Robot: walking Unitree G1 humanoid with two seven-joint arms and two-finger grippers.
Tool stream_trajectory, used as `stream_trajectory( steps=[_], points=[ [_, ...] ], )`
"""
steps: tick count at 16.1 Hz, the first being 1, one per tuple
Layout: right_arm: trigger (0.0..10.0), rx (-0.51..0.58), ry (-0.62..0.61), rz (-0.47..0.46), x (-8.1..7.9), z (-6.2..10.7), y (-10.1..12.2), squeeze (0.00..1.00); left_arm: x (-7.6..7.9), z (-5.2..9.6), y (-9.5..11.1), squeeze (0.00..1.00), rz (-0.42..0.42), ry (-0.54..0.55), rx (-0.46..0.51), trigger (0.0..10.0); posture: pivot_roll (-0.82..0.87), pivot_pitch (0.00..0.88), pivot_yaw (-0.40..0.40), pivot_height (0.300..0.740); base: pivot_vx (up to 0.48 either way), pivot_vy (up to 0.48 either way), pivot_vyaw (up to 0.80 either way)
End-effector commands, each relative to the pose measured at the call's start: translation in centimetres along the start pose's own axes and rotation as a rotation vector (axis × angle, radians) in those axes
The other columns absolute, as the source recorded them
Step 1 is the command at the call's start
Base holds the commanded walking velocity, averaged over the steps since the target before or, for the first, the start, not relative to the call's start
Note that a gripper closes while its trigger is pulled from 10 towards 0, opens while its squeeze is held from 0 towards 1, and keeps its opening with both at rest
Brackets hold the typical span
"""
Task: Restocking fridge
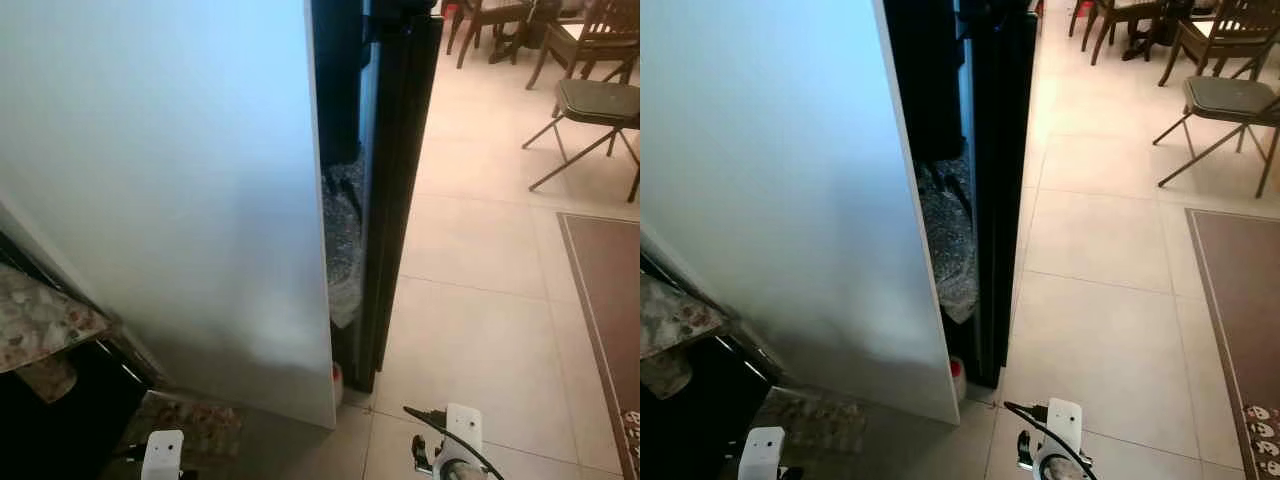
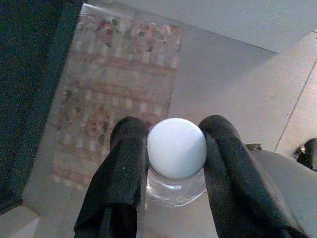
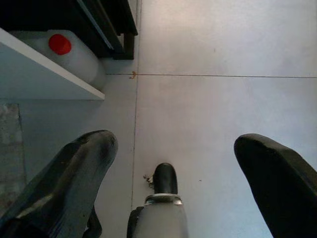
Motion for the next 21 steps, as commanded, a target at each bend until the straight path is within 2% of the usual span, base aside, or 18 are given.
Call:
stream_trajectory(
  steps=[1,5,11,17,21],
  points=[
    [10.0,-0.004,0.006,-0.008,-0.1,0.0,-0.1,0.00,-0.1,0.0,-0.3,0.00,-0.011,-0.004,-0.009,10.0,-0.02,0.000,0.065,0.740,0.000,0.000,0.00],
    [10.0,-0.017,0.058,0.112,0.1,-0.1,0.4,0.00,0.4,0.0,-0.2,0.00,0.050,0.005,-0.003,10.0,0.04,0.000,-0.006,0.740,0.000,0.000,0.00],
    [10.0,0.008,0.044,0.079,0.1,-0.2,1.2,0.00,0.5,-0.2,0.1,0.00,0.066,0.005,-0.016,10.0,0.05,0.000,0.000,0.740,0.000,0.000,0.00],
    [10.0,0.011,0.036,0.042,-0.1,-0.2,1.3,0.00,0.5,-0.2,0.5,0.00,0.028,-0.015,-0.010,10.0,0.05,0.000,0.016,0.740,0.000,0.000,0.00],
    [10.0,-0.007,0.036,0.034,-0.2,-0.2,1.1,0.00,0.4,-0.2,0.5,0.00,0.027,-0.013,-0.015,10.0,0.05,0.000,0.018,0.740,0.258,0.000,-0.29]
  ],
)
Point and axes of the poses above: a point about 5 cm out from each wrist's last joint towards the gripper, its own z axis pointing back from the gripper into the wrist, its own y axis along the axis of the wrist's last joint, x = y × z, the point moved 5 cm from there along -z, pointing out of the wrist towards the gripper, and after that the axes turned 3 degrees about z, right-handed, at the moved point
